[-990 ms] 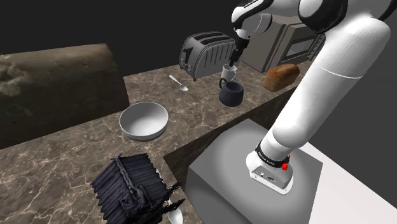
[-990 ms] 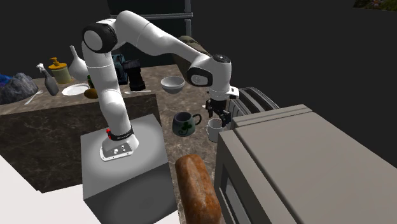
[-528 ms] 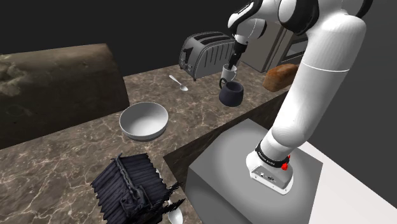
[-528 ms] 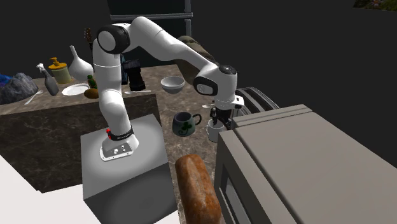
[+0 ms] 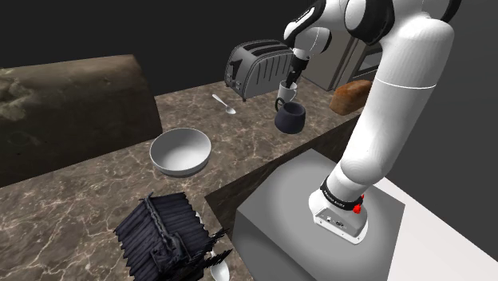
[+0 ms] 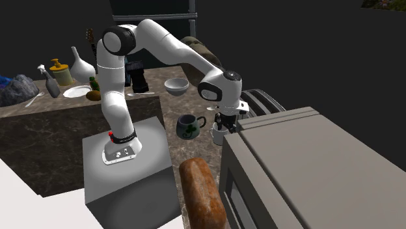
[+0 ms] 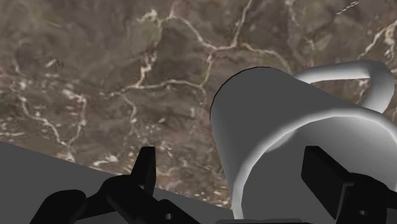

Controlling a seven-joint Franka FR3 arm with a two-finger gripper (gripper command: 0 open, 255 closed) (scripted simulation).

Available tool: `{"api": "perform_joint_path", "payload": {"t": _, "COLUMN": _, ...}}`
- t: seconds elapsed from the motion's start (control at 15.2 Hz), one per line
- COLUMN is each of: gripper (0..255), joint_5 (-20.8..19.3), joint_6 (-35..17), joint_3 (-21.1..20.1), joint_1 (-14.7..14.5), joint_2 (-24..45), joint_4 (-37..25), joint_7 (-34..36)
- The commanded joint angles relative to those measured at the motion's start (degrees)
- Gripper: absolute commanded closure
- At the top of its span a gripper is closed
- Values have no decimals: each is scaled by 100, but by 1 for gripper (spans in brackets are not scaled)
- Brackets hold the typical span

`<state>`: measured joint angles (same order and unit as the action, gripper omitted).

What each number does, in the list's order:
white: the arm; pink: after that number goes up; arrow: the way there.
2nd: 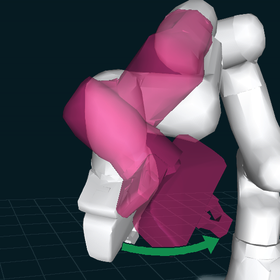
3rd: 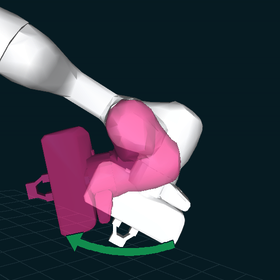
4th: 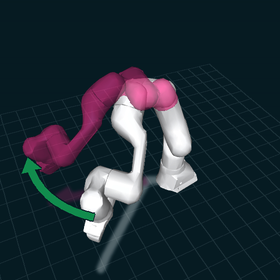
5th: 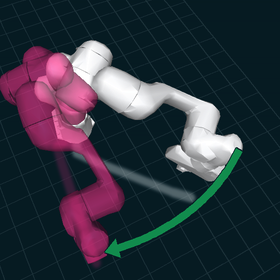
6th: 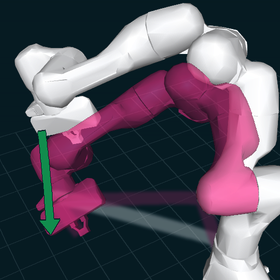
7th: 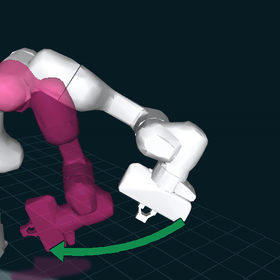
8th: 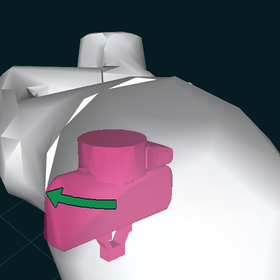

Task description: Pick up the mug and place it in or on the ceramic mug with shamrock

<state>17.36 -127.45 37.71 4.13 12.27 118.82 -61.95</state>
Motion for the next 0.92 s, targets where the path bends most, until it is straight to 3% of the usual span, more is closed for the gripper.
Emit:
{"api": "perform_joint_path", "payload": {"t": 0.0, "gripper": 0, "joint_5": 1, "joint_6": -1, "joint_3": -1, "joint_1": 0, "joint_2": 1, "joint_4": 0, "joint_7": 0}}
{"api": "perform_joint_path", "payload": {"t": 0.07, "gripper": 0, "joint_5": 0, "joint_6": -1, "joint_3": 0, "joint_1": 0, "joint_2": 0, "joint_4": 0, "joint_7": 0}}
{"api": "perform_joint_path", "payload": {"t": 0.13, "gripper": 255, "joint_5": 0, "joint_6": -1, "joint_3": 0, "joint_1": 0, "joint_2": 0, "joint_4": 0, "joint_7": 0}}
{"api": "perform_joint_path", "payload": {"t": 0.86, "gripper": 255, "joint_5": -97, "joint_6": 121, "joint_3": 30, "joint_1": -26, "joint_2": -98, "joint_4": -54, "joint_7": 76}}
